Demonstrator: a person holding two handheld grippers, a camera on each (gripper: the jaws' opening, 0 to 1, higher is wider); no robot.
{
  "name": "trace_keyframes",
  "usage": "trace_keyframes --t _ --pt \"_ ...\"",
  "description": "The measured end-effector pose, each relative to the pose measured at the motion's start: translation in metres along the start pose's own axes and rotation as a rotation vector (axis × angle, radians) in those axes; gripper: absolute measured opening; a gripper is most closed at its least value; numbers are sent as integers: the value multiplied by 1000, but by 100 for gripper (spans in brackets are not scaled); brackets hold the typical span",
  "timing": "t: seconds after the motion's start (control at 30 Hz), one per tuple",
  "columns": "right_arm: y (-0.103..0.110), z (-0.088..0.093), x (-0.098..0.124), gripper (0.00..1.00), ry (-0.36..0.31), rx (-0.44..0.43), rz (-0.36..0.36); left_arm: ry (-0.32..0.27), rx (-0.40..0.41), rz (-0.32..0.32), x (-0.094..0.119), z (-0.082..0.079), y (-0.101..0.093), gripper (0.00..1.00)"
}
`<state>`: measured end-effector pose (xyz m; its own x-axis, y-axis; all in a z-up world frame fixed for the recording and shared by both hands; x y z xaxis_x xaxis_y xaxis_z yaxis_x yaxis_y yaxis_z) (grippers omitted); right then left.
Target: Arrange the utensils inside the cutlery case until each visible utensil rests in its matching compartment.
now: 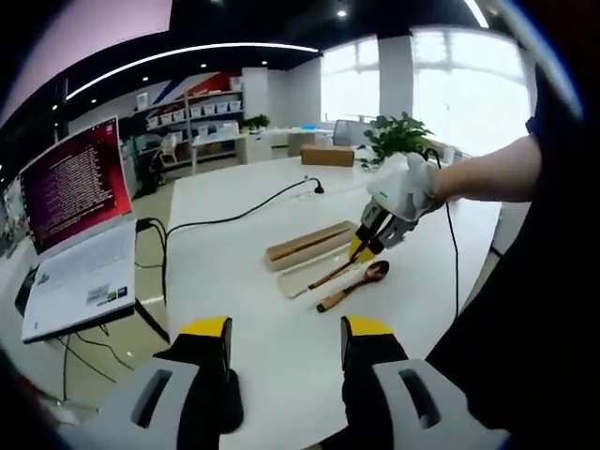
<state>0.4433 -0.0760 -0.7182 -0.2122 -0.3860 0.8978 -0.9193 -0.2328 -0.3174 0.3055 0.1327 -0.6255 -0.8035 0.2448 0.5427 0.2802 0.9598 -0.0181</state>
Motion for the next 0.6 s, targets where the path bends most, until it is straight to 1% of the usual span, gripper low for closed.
trace_keyframes --t 0.07,0.23,0.37,0.4,0.47,0.5,0.6 --pt "-3 2 2 0 0 -1 8 13 -15 7 -2 1 -2 48" --pt "-13 4 4 0 -2 2 24 10 -22 18 -4 -2 -4 48" --pt "-20 6 6 0 2 10 38 18 -34 24 -7 -2 -5 47" --pt "-23 7 7 0 4 13 42 17 -32 26 -6 -3 -6 46" --pt "-26 9 7 0 6 15 45 14 -25 42 -6 -5 -8 40" --pt "-27 9 7 0 12 23 44 10 -25 39 -6 -6 -8 38" --pt "-30 10 7 0 19 38 50 5 -16 42 -6 -7 -8 39"
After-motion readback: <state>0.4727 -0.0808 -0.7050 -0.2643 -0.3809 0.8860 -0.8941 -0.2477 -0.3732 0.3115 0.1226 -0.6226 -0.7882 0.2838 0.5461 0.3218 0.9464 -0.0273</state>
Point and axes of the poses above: the point that each gripper's makers call its tool centre point, and the gripper's own axes: x roughly backward along the fingers, y roughly to its left, z roughly out of its underside, the point moved 5 cm from there along x, roughly backward along the fingers, and after that the axes turned 4 degrees about x, right-handed, at the moved point
